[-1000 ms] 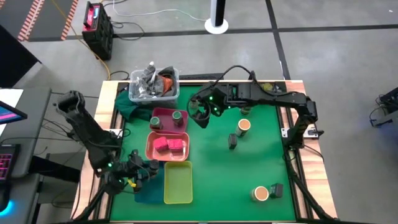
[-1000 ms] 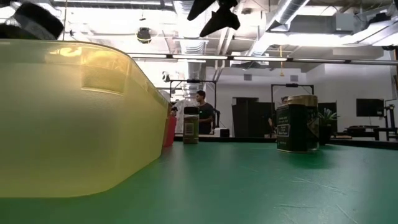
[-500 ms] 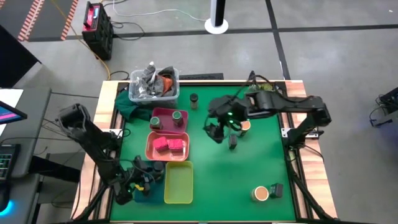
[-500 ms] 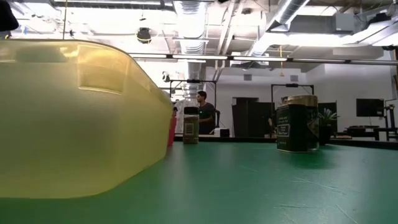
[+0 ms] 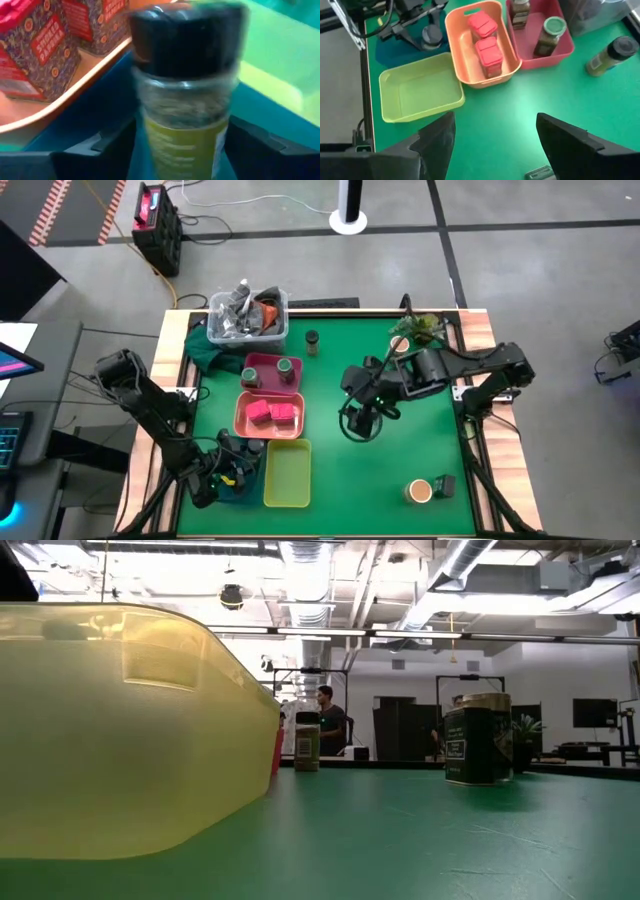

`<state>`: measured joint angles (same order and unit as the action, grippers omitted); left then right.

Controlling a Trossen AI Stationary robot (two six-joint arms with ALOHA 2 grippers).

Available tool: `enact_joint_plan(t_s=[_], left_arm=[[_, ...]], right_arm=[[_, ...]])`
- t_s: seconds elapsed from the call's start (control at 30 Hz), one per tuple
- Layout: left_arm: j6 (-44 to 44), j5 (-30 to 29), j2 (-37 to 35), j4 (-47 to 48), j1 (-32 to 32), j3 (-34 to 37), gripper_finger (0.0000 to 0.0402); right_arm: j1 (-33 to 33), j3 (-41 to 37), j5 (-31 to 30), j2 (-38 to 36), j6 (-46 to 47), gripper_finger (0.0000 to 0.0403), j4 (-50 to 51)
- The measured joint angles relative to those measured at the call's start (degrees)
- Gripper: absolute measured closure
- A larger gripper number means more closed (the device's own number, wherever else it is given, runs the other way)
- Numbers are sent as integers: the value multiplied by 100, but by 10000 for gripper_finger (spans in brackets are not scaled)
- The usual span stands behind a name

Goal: Sort spices by type
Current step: Put the right black seasoning bottle into the blue bin

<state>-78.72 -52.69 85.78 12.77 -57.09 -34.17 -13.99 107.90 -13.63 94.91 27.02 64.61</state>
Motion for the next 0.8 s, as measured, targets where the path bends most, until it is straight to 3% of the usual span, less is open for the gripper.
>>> enact_joint_plan(t_s=[0.23,0.5,0.8], left_arm=[[154,151,7,174,16,-206,132],[291,245,9,276,89,-206,175],[785,2177,-421,658,734,-487,186]], right_arm=[[-65,-1,-22,-4,126,99,-8],[-100,-1,-24,-4,177,99,-96],[-135,-1,-118,-4,209,99,-197]])
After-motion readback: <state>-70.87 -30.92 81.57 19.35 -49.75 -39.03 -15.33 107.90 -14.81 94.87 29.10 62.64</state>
